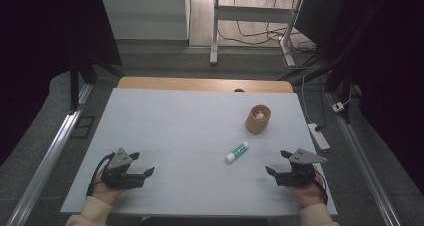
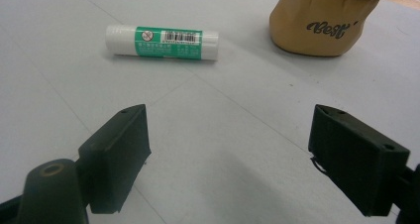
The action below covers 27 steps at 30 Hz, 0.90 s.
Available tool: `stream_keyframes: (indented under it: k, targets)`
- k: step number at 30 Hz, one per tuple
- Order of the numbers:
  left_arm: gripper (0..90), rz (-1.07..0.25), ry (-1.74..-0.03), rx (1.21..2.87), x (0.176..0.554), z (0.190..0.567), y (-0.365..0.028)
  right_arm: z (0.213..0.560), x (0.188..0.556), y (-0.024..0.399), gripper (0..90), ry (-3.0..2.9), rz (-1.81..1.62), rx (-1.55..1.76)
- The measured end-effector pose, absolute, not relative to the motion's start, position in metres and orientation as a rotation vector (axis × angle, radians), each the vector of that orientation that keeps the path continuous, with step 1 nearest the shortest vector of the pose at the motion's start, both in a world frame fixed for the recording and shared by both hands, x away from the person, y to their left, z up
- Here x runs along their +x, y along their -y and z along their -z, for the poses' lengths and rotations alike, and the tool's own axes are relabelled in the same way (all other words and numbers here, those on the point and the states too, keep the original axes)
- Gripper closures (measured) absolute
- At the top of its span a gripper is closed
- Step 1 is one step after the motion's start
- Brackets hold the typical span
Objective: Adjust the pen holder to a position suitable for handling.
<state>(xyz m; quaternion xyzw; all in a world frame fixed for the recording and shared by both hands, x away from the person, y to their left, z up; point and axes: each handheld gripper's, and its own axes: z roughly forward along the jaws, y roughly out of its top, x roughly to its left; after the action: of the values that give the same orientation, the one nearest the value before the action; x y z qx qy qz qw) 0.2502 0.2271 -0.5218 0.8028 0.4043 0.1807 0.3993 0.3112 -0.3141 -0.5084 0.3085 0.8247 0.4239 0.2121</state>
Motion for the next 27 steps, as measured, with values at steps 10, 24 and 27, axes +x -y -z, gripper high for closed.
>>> stream_keyframes:
  k: [10,24,27]
  targets:
    - [21.3,-0.457,-1.022,2.04,0.2525,0.5231,-0.227,0.5095,0.3132,0.3131,16.7,-2.303,-1.177,0.855]
    - [21.4,-0.47,-1.01,2.055,0.2505,0.5237,-0.2246,0.508,0.3139,0.3109,18.8,-2.311,-1.196,0.862]
    - [21.5,-0.475,-1.009,2.055,0.2506,0.5238,-0.2247,0.5084,0.3147,0.31,19.3,-2.315,-1.192,0.866]
